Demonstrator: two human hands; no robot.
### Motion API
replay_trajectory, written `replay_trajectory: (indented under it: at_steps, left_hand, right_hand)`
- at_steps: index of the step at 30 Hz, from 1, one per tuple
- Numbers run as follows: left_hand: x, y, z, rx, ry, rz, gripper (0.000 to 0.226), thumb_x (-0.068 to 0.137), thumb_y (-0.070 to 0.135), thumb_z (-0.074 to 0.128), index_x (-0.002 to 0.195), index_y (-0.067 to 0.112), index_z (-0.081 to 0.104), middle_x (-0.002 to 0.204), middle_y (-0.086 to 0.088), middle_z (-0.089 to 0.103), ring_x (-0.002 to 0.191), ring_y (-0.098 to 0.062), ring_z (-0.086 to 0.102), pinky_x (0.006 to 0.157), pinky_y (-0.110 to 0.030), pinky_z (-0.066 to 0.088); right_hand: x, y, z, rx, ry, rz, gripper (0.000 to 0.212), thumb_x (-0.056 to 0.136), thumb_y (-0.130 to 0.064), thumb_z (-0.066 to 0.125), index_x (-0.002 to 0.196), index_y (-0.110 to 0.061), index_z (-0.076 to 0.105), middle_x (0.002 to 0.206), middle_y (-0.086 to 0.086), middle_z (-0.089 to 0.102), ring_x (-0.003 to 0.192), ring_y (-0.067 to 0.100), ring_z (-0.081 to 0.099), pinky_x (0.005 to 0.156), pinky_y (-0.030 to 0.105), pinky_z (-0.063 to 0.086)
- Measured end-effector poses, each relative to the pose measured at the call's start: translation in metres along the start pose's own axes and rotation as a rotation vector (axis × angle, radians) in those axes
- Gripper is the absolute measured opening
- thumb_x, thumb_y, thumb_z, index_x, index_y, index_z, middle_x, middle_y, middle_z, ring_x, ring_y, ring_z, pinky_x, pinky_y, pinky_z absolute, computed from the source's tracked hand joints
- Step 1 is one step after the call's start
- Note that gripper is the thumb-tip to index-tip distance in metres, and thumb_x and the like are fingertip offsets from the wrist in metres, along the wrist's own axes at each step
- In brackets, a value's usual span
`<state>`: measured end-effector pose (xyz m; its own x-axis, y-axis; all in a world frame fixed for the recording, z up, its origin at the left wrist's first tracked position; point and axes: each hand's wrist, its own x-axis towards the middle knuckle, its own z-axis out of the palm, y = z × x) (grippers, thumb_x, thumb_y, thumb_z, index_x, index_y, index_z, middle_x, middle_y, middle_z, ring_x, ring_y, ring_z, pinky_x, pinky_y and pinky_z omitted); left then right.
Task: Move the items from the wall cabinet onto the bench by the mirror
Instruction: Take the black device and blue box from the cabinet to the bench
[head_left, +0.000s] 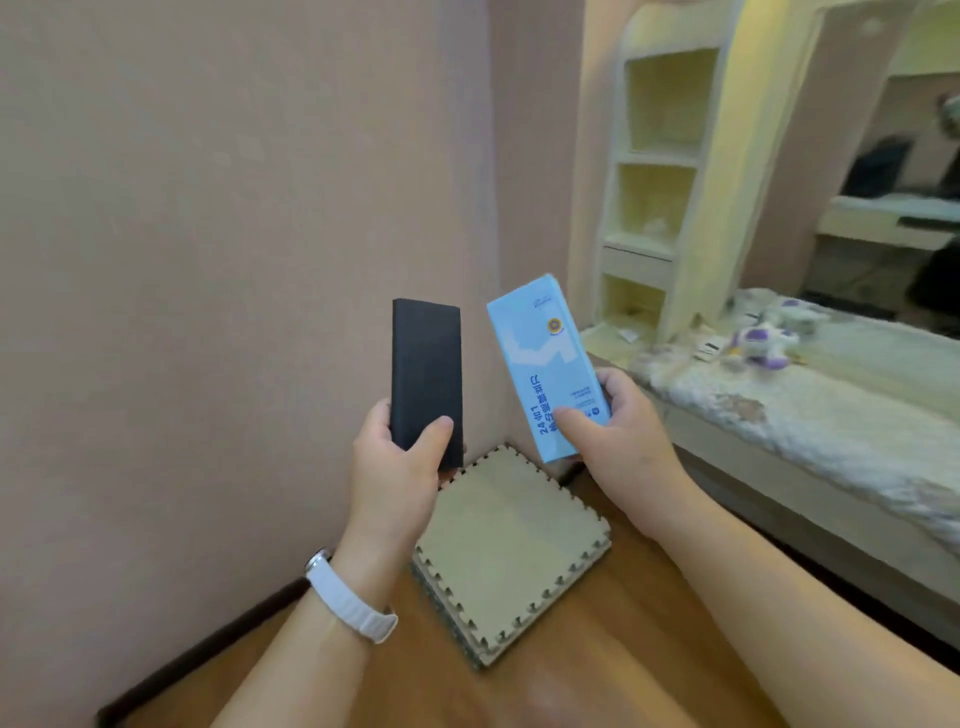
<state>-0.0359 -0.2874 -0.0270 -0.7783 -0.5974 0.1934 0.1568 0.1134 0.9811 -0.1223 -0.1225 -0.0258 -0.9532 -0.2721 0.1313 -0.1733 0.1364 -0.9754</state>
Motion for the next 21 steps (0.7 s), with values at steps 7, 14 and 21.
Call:
replay_trajectory:
  at_steps: [7, 14, 21]
  left_hand:
    - [-0.013, -0.019, 0.134, 0.025, -0.276, -0.039, 0.022, 0.088, 0.013, 0.064, 0.103, 0.028, 0.058, 0.097, -0.006, 0.068, 0.085, -0.028, 0.070, 0.064, -0.035, 0.059]
    - [0.003, -0.043, 0.215, -0.006, -0.438, -0.093, 0.022, 0.090, 0.011, 0.063, 0.111, 0.018, 0.058, 0.099, -0.013, 0.066, 0.077, -0.021, 0.070, 0.058, -0.024, 0.055]
    - [0.064, -0.084, 0.289, -0.050, -0.560, -0.165, 0.020, 0.092, 0.014, 0.062, 0.099, 0.031, 0.056, 0.099, -0.008, 0.064, 0.081, -0.028, 0.070, 0.063, -0.035, 0.061]
  right_hand:
    - [-0.019, 0.042, -0.136, 0.016, 0.269, 0.119, 0.019, 0.087, -0.013, 0.064, 0.099, -0.024, 0.055, 0.098, -0.004, 0.071, 0.087, 0.018, 0.072, 0.078, 0.055, 0.058]
    - [-0.011, 0.081, -0.192, -0.015, 0.418, 0.216, 0.019, 0.086, -0.016, 0.064, 0.101, -0.027, 0.057, 0.101, -0.003, 0.069, 0.091, 0.020, 0.070, 0.078, 0.055, 0.057]
    - [0.052, 0.117, -0.224, -0.065, 0.535, 0.330, 0.018, 0.088, -0.016, 0.064, 0.101, -0.027, 0.057, 0.102, -0.003, 0.069, 0.090, 0.020, 0.070, 0.077, 0.055, 0.058]
